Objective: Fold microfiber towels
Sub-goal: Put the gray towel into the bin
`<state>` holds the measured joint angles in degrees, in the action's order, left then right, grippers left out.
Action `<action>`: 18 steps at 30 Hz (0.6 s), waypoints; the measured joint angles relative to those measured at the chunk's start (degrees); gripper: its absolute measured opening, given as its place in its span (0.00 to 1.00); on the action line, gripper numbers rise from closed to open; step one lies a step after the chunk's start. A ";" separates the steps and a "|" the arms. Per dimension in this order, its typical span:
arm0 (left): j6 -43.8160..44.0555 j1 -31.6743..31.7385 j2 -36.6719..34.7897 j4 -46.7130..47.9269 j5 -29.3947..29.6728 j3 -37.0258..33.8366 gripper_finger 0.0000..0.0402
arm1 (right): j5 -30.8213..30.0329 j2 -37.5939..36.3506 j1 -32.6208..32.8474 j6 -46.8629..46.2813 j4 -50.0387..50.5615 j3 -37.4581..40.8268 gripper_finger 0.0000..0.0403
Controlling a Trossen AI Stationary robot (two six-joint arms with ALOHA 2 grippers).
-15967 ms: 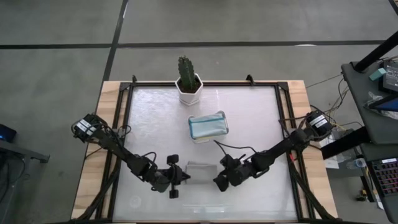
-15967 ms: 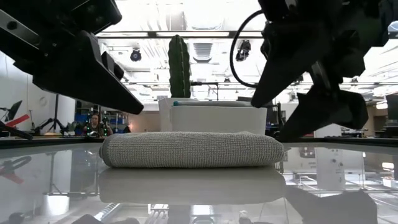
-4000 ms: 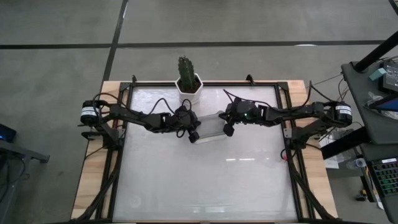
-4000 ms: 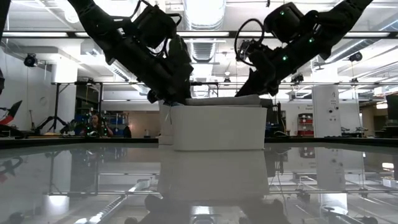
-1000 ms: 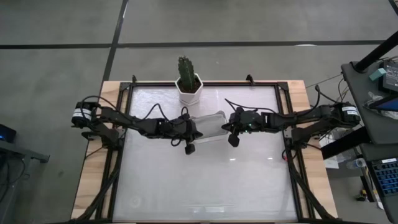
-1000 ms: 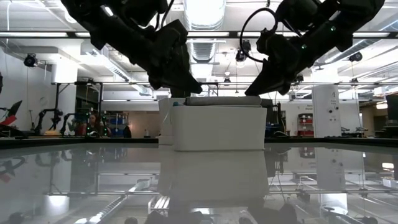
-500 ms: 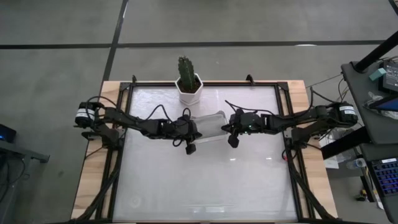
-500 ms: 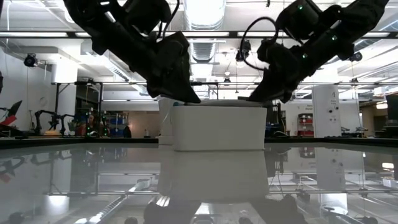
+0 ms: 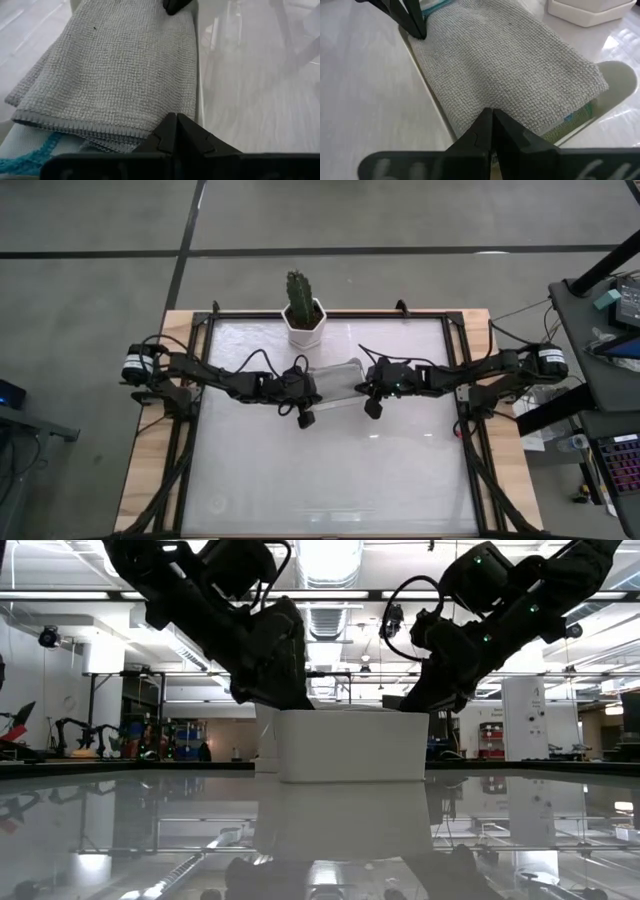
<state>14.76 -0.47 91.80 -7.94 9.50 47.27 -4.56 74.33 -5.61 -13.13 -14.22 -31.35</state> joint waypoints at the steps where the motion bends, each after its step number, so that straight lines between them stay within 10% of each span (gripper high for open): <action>1: -0.01 0.00 -0.02 0.00 0.00 0.00 0.00 | 0.00 -0.02 0.00 0.07 0.00 0.00 0.02; 18: -1.91 0.11 -4.54 0.26 2.91 0.15 0.00 | -0.04 -2.39 -0.02 1.25 -0.52 0.02 0.02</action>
<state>12.85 -0.36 87.26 -7.68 12.41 47.42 -4.60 71.94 -5.63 -11.89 -14.74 -31.33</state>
